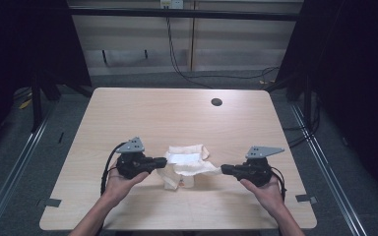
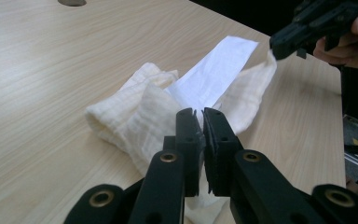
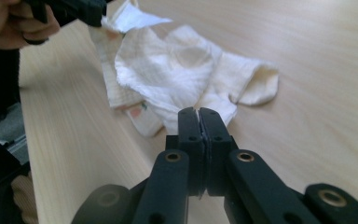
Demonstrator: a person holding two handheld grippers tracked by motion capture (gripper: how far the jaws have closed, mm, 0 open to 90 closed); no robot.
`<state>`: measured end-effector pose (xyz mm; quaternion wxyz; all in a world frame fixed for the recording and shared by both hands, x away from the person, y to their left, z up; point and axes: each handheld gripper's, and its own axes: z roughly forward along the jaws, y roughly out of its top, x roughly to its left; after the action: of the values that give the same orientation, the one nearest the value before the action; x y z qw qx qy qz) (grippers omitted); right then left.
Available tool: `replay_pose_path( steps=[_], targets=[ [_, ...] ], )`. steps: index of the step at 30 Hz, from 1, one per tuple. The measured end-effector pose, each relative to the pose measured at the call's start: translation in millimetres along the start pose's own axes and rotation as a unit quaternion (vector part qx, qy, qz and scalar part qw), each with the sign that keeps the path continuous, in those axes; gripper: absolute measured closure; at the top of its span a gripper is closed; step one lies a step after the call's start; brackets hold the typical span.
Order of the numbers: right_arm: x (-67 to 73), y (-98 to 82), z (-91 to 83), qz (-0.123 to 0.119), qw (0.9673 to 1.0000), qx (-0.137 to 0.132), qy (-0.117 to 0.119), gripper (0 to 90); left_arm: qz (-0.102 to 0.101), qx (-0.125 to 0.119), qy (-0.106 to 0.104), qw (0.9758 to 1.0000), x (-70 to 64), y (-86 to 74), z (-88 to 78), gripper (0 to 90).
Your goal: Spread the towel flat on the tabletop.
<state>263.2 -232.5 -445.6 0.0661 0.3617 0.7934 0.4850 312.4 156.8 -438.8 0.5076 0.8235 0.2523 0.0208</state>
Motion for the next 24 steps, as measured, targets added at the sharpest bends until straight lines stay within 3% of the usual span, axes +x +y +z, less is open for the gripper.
replay_pose_path(
  steps=[3,5,11,12,15,18,24],
  targets=[
    [-1.6,9.4,-6.1,0.002,0.9999,-0.014,-0.001,89.0,-0.003,-0.004,0.003,1.0000,3.0,0.4,-7.1,85.5],
    [-3.5,21.5,-13.1,0.000,0.9996,-0.029,-0.005,89.0,-0.007,-0.026,0.002,0.9996,5.9,4.8,-20.1,85.5],
    [-7.5,44.4,-27.9,-0.006,0.9979,-0.062,-0.015,89.0,0.002,-0.051,0.016,0.9985,8.2,17.4,-43.6,85.5],
    [-10.2,52.5,-34.4,-0.006,0.9971,-0.073,-0.023,89.0,0.003,-0.065,0.019,0.9977,8.9,23.1,-52.3,85.7],
    [-11.3,59.1,-40.6,-0.010,0.9972,-0.070,-0.023,89.0,0.005,-0.082,0.015,0.9965,6.7,26.3,-57.6,86.1],
    [-10.3,65.8,-47.4,-0.021,0.9980,-0.053,-0.026,89.0,0.017,-0.076,0.008,0.9969,1.0,32.2,-55.7,86.1],
    [-9.0,73.1,-56.9,-0.024,0.9969,-0.068,-0.030,89.0,0.013,-0.081,0.010,0.9966,2.9,39.3,-59.2,86.0]
  ],
)
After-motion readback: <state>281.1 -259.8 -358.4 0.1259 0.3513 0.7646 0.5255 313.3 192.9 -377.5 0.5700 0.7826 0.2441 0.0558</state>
